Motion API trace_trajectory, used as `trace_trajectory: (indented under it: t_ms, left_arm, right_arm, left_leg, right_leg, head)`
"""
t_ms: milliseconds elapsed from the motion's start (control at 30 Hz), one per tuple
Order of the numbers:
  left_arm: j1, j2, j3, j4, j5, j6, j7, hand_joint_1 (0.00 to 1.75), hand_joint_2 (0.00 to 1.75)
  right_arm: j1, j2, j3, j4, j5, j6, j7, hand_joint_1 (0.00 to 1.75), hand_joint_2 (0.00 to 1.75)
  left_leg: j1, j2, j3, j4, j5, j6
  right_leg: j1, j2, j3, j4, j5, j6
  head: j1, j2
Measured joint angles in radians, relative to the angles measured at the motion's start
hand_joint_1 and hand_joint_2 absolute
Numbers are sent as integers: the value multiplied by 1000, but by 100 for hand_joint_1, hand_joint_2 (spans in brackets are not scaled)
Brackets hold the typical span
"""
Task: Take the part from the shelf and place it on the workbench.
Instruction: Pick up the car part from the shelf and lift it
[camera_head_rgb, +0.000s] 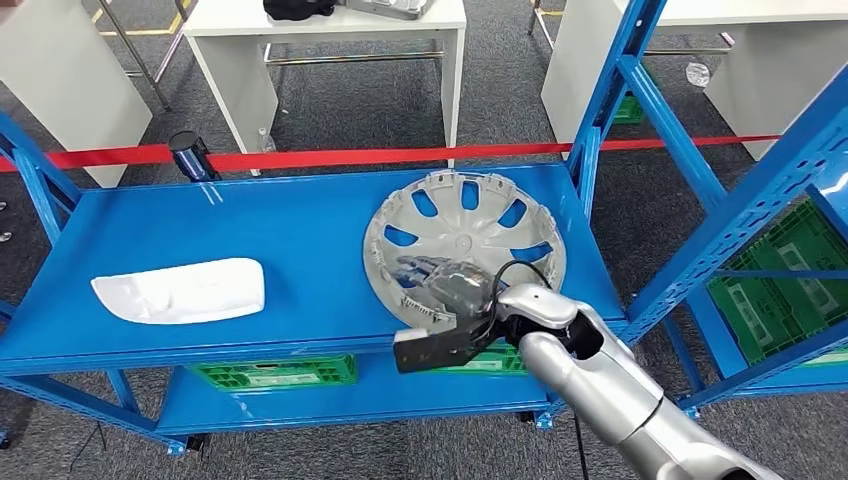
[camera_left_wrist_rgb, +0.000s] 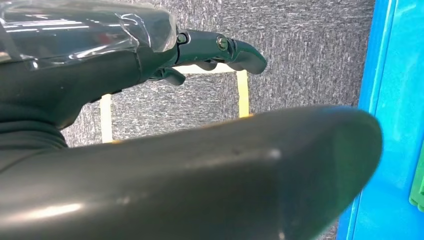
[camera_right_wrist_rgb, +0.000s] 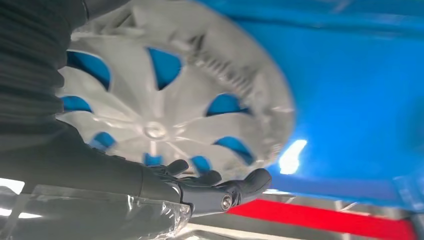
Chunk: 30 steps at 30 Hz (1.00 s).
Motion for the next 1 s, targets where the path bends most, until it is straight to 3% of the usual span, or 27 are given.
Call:
trace_trajectory:
  t_ms: [33,100,200,300,333,367,400,467,500,567,700,767,1000]
  left_arm:
    - [0,0,0,0,-1,2,0,0,0]
    - [0,1,1,0,-3,6,0,0,0]
    - [0,1,2,0,-5,8,0,0,0]
    - [-1,2,2,0,-8,8,-1,0,0]
    - [-2,2,1,0,-9,9,-1,0,0]
    - [-1,2,1,0,-10,9,-1,0,0]
    - [-2,2,1,0,-11,8,-2,0,0]
    - [-3,5,-2,0,-10,9,-2,0,0]
    - [-4,7,-3,0,-9,12,-3,0,0]
    - [-7,11,-8,1,-6,21,-5,0,0]
    - [-10,16,-14,4,-3,29,-7,0,0]
    - [-11,16,-15,5,-2,29,-7,0,0]
    - [-12,16,-16,5,-2,29,-7,0,0]
  right_arm:
    - [1,4,-18,17,2,1,3,0,175]
    - [3,10,-50,48,6,4,10,0,175]
    - [2,15,-84,76,10,8,12,0,175]
    - [3,22,-99,94,12,13,13,0,175]
    - [5,23,-102,101,15,17,14,0,175]
    - [6,23,-107,108,17,24,15,0,175]
    - [8,23,-112,114,20,30,17,0,175]
    - [8,22,-123,125,25,41,16,0,175]
    - [6,22,-127,132,28,44,14,0,175]
    - [5,21,-130,147,35,49,10,0,175]
    - [6,20,-136,170,40,50,8,0,175]
    - [4,19,-140,174,40,50,8,0,175]
    - [1,19,-140,177,40,50,8,0,175]
  left_leg:
    - [-2,0,-2,5,-4,-5]
    - [-3,1,-3,9,-7,-13]
    - [4,2,-23,48,-34,-26]
    - [9,3,-114,241,-125,-39]
    - [10,4,-144,297,-141,-40]
    - [10,4,-158,317,-138,-39]
    - [10,4,-150,294,-115,-36]
    - [8,3,-85,152,-41,-24]
    - [6,4,-52,85,-17,-18]
    - [-1,5,-17,22,-7,-9]
    - [1,7,0,-4,2,7]
    - [5,8,8,-17,8,13]
    - [5,8,8,-17,8,15]
  right_leg:
    - [1,-1,17,-31,10,-7]
    - [4,1,21,-37,13,-25]
    - [-2,2,25,-40,14,-38]
    - [-3,2,28,-40,12,-46]
    - [-1,2,28,-40,12,-48]
    - [0,2,29,-40,11,-48]
    - [1,3,30,-40,10,-49]
    - [4,6,34,-40,9,-48]
    - [7,7,35,-40,7,-47]
    - [10,8,35,-42,6,-41]
    - [10,6,30,-36,-2,-25]
    - [11,5,18,-14,-16,-25]
    - [10,5,0,22,-33,-28]
  head:
    - [0,0]
    - [-1,0]
    - [-1,0]
    - [-4,0]
    - [-4,0]
    - [-4,0]
    - [-4,0]
    - [-4,0]
    - [-3,0]
    - [-3,0]
    - [-2,0]
    - [-1,0]
    - [-1,0]
